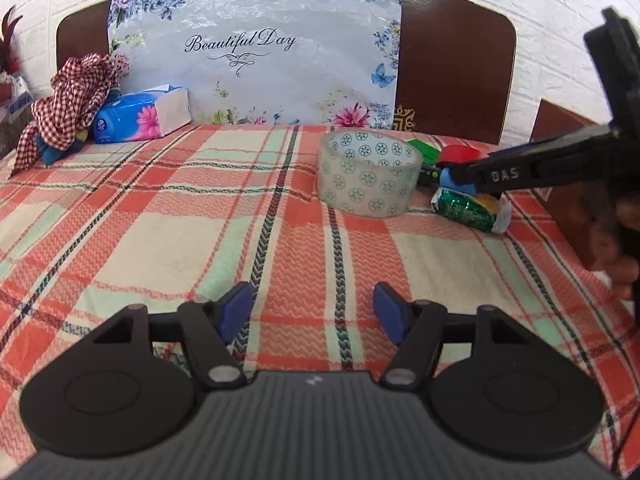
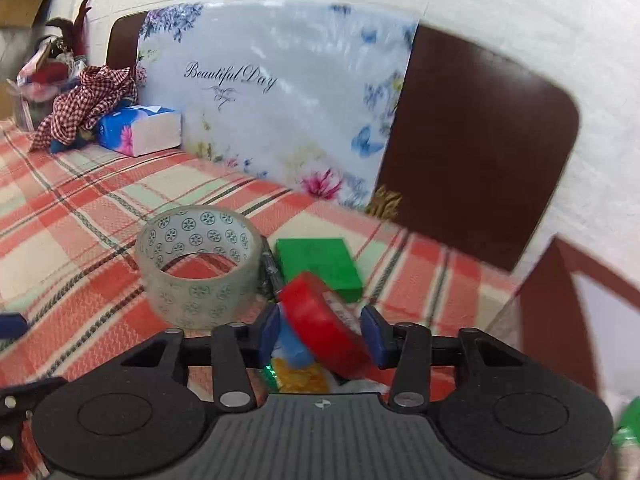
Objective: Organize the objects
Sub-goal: 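Grasp the red tape roll with the left gripper and lift it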
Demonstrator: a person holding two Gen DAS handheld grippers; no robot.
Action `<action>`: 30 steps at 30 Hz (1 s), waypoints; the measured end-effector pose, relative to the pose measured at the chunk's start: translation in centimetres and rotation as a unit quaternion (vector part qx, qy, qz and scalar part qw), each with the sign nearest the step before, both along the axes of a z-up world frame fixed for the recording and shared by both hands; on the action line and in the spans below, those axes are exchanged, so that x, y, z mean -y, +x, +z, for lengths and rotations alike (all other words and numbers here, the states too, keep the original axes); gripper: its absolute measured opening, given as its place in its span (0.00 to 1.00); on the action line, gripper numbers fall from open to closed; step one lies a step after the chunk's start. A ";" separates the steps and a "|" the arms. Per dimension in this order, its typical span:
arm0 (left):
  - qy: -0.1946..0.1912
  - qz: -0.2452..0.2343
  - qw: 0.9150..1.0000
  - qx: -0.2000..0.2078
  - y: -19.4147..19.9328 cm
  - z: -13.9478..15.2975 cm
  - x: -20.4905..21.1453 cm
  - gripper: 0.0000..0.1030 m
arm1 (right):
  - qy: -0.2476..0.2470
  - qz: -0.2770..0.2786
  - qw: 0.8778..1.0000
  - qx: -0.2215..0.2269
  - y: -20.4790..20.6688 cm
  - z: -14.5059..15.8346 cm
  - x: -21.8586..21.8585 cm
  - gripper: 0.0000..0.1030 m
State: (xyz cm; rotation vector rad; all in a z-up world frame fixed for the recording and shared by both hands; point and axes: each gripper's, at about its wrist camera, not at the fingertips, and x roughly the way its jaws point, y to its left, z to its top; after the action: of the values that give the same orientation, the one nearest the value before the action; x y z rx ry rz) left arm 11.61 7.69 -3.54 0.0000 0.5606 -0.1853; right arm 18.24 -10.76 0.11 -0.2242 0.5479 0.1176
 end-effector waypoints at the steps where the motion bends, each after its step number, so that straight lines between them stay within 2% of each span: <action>1: -0.005 -0.001 1.000 0.001 0.1 0.0 -0.2 0.67 | -0.008 0.004 1.000 -0.001 -0.7 0.2 -0.3 0.33; 5: -0.014 -0.004 1.000 0.002 -0.6 0.0 -0.1 0.68 | -0.018 0.022 1.000 -0.001 -6.8 0.4 0.4 0.25; 10: -0.007 -0.003 1.000 0.001 -0.8 0.0 0.4 0.69 | -0.112 0.051 0.992 0.013 -16.5 -2.1 1.1 0.20; 11: -0.001 -0.005 1.000 -0.001 -0.8 0.0 0.6 0.69 | -0.113 0.047 0.992 0.002 -18.0 -2.5 1.5 0.18; 13: 0.009 -0.012 1.000 -0.007 -1.0 0.3 1.1 0.68 | -0.080 0.026 0.996 -0.017 -20.1 -2.7 2.8 0.18; 14: 0.002 -0.019 1.000 -0.017 -1.1 0.6 1.3 0.68 | -0.064 0.008 0.998 -0.015 -21.1 -2.7 3.4 0.22; 15: -0.023 -0.030 0.999 -0.031 -1.3 1.1 1.5 0.68 | -0.049 -0.009 0.999 -0.012 -21.8 -2.5 4.1 0.27; 17: -0.093 -0.070 0.991 -0.068 -1.7 2.3 2.3 0.68 | -0.024 -0.026 0.999 -0.009 -22.9 -2.2 5.2 0.44; 19: -0.123 -0.109 0.982 -0.090 -2.0 3.7 4.2 0.68 | 0.003 -0.024 1.000 -0.010 -23.2 -1.9 5.8 0.50; 22: -0.085 -0.132 0.981 -0.117 -2.5 5.1 7.6 0.65 | 0.041 0.013 0.999 -0.017 -23.8 -1.8 6.1 0.53; 23: -0.081 -0.142 0.978 -0.133 -2.7 5.2 8.2 0.63 | 0.044 0.028 0.998 -0.018 -24.1 -1.9 5.9 0.59; 24: -0.083 -0.151 0.973 -0.152 -2.9 5.2 8.5 0.58 | 0.043 0.040 0.998 -0.019 -24.0 -2.0 5.7 0.61; 27: -0.083 -0.177 0.961 -0.198 -3.9 4.6 8.8 0.49 | 0.045 0.058 0.997 -0.025 -24.2 -2.6 5.2 0.61; 29: -0.068 -0.189 0.955 -0.220 -4.8 3.8 9.3 0.44 | 0.049 0.075 0.995 -0.038 -23.1 -2.8 4.8 0.62; 30: -0.056 -0.194 0.952 -0.231 -5.2 3.2 9.7 0.37 | 0.050 0.082 0.994 -0.044 -22.6 -3.1 4.4 0.62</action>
State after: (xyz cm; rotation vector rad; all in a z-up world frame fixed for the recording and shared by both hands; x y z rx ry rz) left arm 6.45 -2.00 -0.38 -0.0449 1.0164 -0.6103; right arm -4.36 -15.20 -2.96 -0.1660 0.6100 0.3147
